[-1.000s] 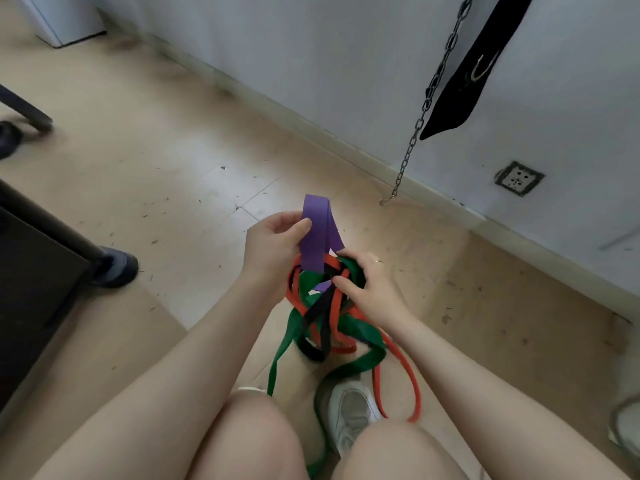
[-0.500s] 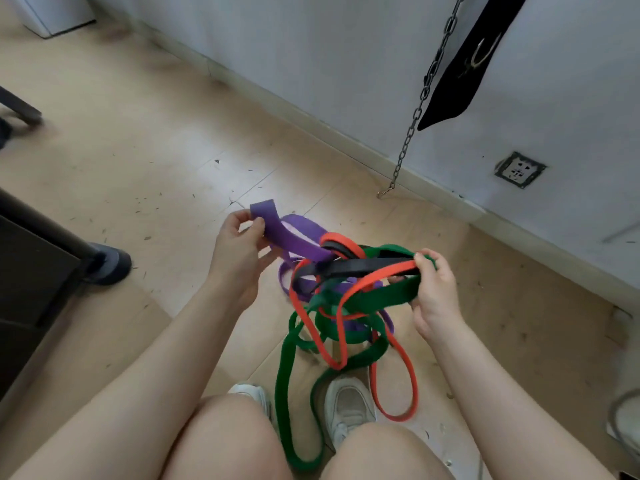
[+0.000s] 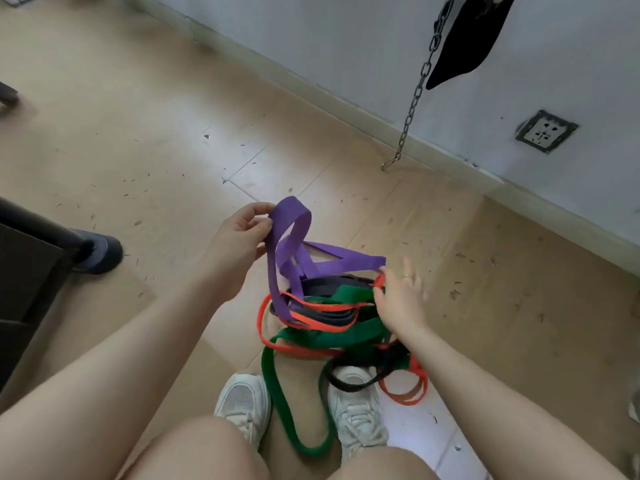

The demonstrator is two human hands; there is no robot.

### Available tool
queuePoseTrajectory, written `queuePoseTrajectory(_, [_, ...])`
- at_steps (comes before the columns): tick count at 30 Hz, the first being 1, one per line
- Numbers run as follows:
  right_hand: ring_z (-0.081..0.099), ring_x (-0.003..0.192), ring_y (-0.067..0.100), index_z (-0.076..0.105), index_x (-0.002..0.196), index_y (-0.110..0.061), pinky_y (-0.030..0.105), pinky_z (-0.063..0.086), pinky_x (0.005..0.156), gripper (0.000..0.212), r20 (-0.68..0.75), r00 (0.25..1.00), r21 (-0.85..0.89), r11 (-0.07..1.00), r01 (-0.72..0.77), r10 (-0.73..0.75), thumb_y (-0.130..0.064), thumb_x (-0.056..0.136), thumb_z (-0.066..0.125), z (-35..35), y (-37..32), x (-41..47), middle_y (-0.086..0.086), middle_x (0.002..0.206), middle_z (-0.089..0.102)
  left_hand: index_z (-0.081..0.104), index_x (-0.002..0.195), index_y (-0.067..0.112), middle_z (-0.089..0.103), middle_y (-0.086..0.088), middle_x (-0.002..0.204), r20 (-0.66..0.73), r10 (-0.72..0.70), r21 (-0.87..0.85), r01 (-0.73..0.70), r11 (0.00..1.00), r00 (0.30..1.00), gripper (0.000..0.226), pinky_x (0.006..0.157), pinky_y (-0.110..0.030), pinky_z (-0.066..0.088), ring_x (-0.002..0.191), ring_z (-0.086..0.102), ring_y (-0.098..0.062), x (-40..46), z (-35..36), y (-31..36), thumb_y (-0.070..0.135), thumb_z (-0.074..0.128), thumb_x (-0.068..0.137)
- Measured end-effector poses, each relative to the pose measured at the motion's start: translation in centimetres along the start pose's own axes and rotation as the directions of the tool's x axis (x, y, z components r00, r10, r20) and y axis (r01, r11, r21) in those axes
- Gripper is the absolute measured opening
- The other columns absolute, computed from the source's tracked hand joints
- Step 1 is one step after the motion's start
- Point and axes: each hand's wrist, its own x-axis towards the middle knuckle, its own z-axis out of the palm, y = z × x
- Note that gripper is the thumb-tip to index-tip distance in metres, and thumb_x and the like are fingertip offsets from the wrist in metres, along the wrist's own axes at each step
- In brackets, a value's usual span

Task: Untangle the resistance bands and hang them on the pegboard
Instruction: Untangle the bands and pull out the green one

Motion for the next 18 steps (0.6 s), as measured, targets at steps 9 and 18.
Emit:
queuePoseTrajectory(9, [0.057, 0.108, 0.031, 0.050, 0.122, -0.014, 0.042, 0.048, 0.087, 0.052, 0.558, 0.690, 0.092, 0.861, 0.501, -0.461, -0.049, 0.084, 0.057, 8.6, -6.8, 2.4, 0.009, 0.120, 0.057, 0.057, 0.089, 0.028, 0.058, 0.005, 0.077, -0.135, -0.112, -0.044, 0.107, 0.993, 0.985, 0.029, 0.068, -0.022, 0.051, 0.063, 0.053, -0.006, 3.5, -1.3, -5.7, 0.007, 0.040, 0.098])
queuePoseTrajectory(18, [0.061, 0.096, 0.028, 0.060, 0.107, -0.014, 0.035, 0.048, 0.080, 0.022, 0.407, 0.861, 0.141, 0.952, 0.271, -0.305, -0.025, 0.088, 0.058, 7.7, -6.3, 1.0, 0.008, 0.104, 0.066, 0.058, 0.094, 0.028, 0.062, 0.005, 0.081, -0.165, -0.139, 0.013, 0.143, 0.990, 0.976, 0.026, 0.050, -0.014, 0.047, 0.052, 0.058, 0.002, 3.2, -3.7, -6.9, 0.008, 0.042, 0.097])
